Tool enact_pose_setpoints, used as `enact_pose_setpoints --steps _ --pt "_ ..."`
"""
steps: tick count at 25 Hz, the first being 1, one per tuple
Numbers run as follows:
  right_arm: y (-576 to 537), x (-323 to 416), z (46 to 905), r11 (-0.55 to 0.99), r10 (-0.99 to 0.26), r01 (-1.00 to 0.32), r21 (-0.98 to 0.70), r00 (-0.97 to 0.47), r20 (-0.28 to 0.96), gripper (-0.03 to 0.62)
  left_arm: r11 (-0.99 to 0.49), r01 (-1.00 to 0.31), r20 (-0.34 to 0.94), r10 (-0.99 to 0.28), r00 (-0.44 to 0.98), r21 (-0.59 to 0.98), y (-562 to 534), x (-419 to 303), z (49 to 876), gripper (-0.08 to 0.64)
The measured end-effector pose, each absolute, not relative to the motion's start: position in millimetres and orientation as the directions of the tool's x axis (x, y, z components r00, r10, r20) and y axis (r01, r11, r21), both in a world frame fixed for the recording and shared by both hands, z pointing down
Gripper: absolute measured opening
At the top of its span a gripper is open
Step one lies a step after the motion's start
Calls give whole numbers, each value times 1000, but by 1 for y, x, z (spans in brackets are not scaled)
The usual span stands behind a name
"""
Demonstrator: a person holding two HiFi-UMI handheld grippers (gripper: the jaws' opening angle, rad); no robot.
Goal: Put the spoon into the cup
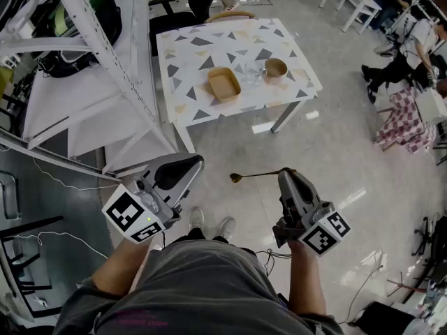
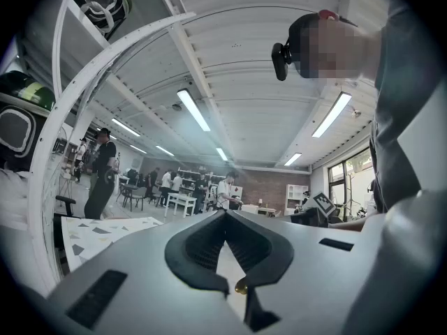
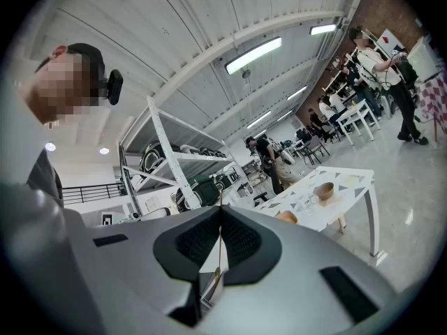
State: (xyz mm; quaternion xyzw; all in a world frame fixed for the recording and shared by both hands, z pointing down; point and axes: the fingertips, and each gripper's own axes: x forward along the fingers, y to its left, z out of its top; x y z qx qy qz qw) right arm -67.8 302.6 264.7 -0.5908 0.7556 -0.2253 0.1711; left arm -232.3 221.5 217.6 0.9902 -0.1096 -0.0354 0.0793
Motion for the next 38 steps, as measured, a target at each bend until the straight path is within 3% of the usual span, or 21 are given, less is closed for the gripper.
enact_pose_setpoints --steps 38 --pt "330 43 291 199 -967 -787 -584 -254 14 23 -957 -251 -40 -259 965 145 254 -140 224 15"
